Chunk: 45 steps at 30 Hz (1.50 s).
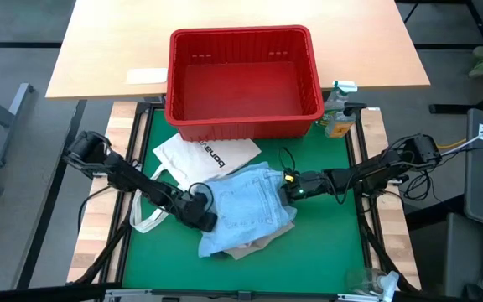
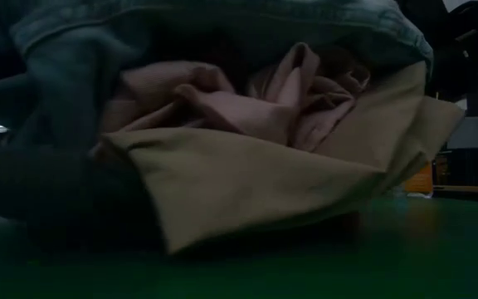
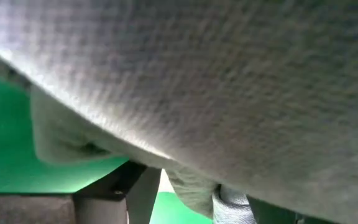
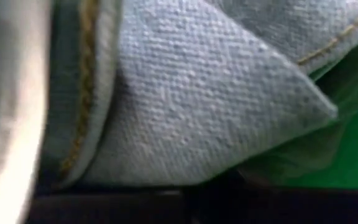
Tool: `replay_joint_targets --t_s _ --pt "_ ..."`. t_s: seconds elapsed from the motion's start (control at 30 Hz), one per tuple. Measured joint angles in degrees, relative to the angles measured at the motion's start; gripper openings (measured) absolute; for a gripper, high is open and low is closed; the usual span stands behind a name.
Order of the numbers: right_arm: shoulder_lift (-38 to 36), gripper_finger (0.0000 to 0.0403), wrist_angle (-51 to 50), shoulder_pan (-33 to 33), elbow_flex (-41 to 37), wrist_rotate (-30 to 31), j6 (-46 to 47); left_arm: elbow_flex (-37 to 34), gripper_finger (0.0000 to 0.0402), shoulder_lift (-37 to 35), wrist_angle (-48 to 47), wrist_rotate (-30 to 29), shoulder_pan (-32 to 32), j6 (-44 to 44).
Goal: Fold laundry
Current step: Put the stacked clothing into the red laundry bin
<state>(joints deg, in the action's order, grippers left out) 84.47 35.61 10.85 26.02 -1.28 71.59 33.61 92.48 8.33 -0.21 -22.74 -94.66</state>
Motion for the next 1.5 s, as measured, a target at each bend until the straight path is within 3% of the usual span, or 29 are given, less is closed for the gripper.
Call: replay_joint_targets --t_s 0.17,0.5,0.67,0.93,1.5 --pt "0.00 0.0016 -0.07 0.00 0.00 -0.31 -0.02 0.11 0.0207 3.31 5.78 -2.09 0.49 -1.46" --pt "0.00 0.0017 -0.14 -0.07 -0.02 -0.24 -0.20 -0.04 0.0189 4.57 7.89 -10.52 2.12 -2.68" --pt "0.02 0.0017 -0.19 -0.04 -0.02 -0.28 -0.31 -0.16 0.0133 4.74 8.95 -15.19 2.96 0.30" --pt "0.07 0.0017 -0.11 0.00 -0.04 0.11 -0.31 -0.37 0.0016 3.98 10.83 -15.15 3.28 0.90" --pt "-2.51 0.0017 1.85 0.00 -0.11 0.45 -0.31 -0.41 0.0012 -5.56 12.39 -13.96 4.06 1.04"
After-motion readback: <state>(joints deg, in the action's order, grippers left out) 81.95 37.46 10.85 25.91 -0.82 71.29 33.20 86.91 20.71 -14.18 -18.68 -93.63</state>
